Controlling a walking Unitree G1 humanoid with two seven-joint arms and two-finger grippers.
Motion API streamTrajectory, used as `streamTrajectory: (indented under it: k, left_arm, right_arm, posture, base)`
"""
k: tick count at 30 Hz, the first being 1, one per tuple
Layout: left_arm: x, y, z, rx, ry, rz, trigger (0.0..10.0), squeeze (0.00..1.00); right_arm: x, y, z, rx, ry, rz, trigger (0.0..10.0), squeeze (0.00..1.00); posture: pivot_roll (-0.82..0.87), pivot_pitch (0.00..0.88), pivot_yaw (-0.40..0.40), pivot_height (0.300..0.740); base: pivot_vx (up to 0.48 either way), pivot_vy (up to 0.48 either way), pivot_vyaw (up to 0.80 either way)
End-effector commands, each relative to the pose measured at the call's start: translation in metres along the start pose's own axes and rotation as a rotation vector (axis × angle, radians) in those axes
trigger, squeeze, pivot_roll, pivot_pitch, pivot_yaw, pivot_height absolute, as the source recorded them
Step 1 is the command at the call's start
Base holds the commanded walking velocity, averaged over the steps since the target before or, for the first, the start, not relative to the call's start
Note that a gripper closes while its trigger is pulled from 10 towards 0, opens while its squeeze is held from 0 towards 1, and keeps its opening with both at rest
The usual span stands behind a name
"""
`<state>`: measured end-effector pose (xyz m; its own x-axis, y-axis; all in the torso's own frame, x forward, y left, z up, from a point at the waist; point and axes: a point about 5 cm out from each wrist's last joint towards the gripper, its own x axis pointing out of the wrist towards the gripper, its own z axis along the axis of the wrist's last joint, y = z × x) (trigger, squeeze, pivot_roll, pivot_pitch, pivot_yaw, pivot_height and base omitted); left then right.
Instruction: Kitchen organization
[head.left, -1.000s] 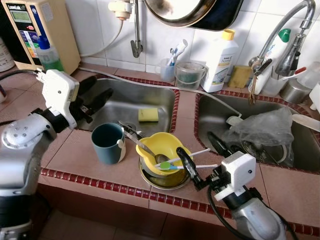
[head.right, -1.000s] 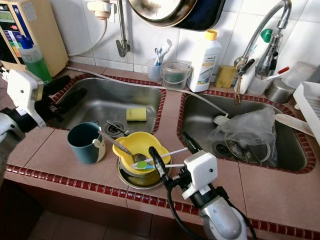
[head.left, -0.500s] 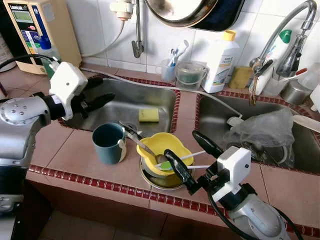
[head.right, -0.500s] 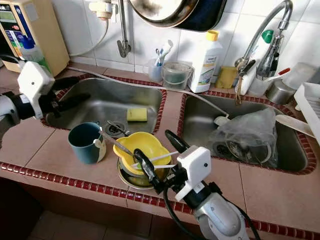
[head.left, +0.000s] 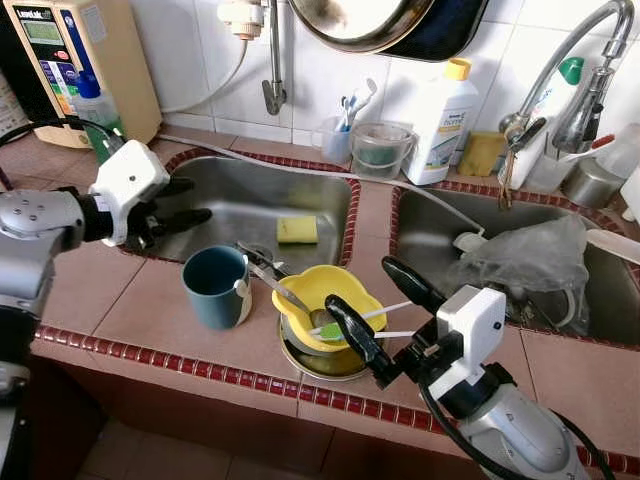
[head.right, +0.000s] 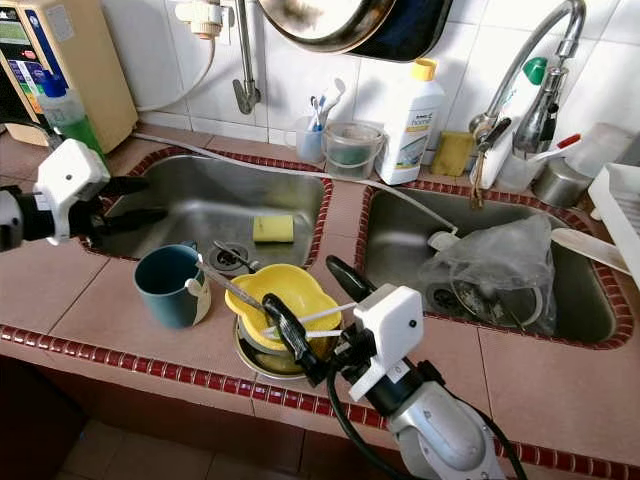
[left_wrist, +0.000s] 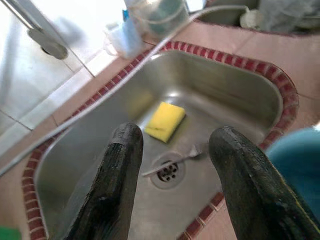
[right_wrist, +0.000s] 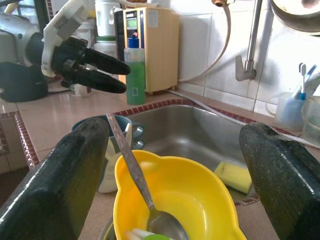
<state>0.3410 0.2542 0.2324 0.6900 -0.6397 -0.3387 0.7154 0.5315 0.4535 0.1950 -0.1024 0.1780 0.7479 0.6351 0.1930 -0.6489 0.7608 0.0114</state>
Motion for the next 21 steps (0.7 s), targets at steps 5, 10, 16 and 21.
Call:
streamTrajectory:
  k: [5, 10, 16, 21]
  left_arm:
    - [-0.008, 0.005, 0.008, 0.054, 0.025, -0.064, 10.0, 0.00]
    - [-0.008, -0.002, 0.008, 0.069, 0.039, -0.145, 10.0, 0.00]
    - [-0.005, -0.010, 0.009, 0.088, 0.053, -0.202, 10.0, 0.00]
    - [-0.002, -0.011, 0.005, 0.076, 0.079, -0.218, 10.0, 0.00]
  right_arm:
    - [-0.002, -0.001, 0.003, -0.008, 0.004, 0.000, 10.0, 0.00]
    - [-0.002, -0.002, 0.003, -0.011, 0.007, 0.002, 10.0, 0.00]
    - [-0.001, -0.002, 0.003, -0.011, 0.006, -0.003, 10.0, 0.00]
    - [-0.001, -0.002, 0.003, -0.013, 0.006, -0.004, 10.0, 0.00]
  posture:
    - [0.07, 0.034, -0.017, 0.740]
    - [0.07, 0.036, -0.017, 0.740]
    - [0.07, 0.036, -0.015, 0.740]
    - [0.07, 0.038, -0.012, 0.740]
  base:
    - [0.000, 0.000, 0.00]
    - [0.000, 0.000, 0.00]
    - [0.000, 0.000, 0.00]
    - [0.000, 0.000, 0.00]
